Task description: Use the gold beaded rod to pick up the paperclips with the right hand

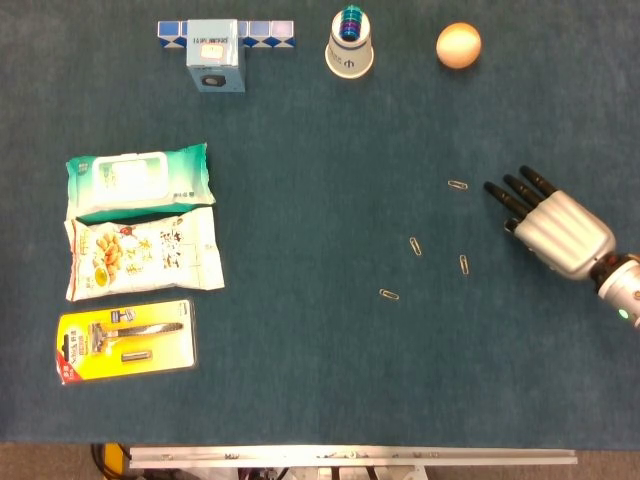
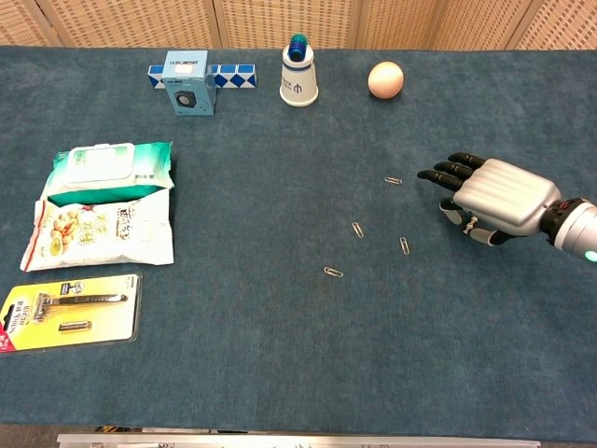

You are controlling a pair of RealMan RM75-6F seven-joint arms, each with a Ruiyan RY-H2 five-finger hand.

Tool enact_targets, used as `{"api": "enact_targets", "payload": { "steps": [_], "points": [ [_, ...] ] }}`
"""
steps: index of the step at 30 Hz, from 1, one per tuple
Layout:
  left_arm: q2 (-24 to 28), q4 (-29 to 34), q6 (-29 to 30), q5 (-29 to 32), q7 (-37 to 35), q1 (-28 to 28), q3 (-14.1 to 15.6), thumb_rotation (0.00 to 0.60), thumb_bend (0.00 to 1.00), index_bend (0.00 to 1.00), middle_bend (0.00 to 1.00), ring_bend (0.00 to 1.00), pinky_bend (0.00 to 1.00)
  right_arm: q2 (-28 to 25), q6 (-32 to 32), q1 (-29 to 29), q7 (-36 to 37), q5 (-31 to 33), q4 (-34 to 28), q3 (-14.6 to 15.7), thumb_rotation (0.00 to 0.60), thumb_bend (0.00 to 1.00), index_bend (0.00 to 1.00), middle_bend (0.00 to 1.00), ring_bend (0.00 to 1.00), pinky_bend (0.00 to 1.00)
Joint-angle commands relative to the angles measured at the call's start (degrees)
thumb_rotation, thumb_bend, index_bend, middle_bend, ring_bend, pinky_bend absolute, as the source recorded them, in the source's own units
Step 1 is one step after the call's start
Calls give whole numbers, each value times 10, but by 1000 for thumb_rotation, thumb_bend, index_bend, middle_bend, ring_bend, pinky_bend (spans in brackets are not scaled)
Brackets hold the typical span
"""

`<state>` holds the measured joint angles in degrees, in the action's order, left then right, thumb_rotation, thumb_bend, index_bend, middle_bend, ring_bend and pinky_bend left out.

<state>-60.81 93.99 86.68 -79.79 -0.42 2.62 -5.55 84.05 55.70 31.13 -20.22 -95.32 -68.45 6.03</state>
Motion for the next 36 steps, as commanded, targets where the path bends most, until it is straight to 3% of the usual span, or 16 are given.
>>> {"api": "enact_targets", "payload": {
  "steps": [1,13,25,36],
  "points": [
    [0,0,0,0,-1,0,0,600,356,467,423,310,503,2,1,-1,1,0,4,1,600,271,502,0,0,70],
    [1,1,-2,1,1,1,0,600,356,467,423,310,503,12,6,-3,7,-1,19,4,600,281,504,0,0,70],
    [2,2,-4,2,1,1,0,600,356,467,423,310,503,20,22,-8,14,-2,29,2,600,286,661,29,0,70],
    [3,1,-2,8,-1,0,-3,600,357,467,423,310,503,2,38,-12,18,-1,-6,-1,600,292,689,37,0,70]
  ]
}}
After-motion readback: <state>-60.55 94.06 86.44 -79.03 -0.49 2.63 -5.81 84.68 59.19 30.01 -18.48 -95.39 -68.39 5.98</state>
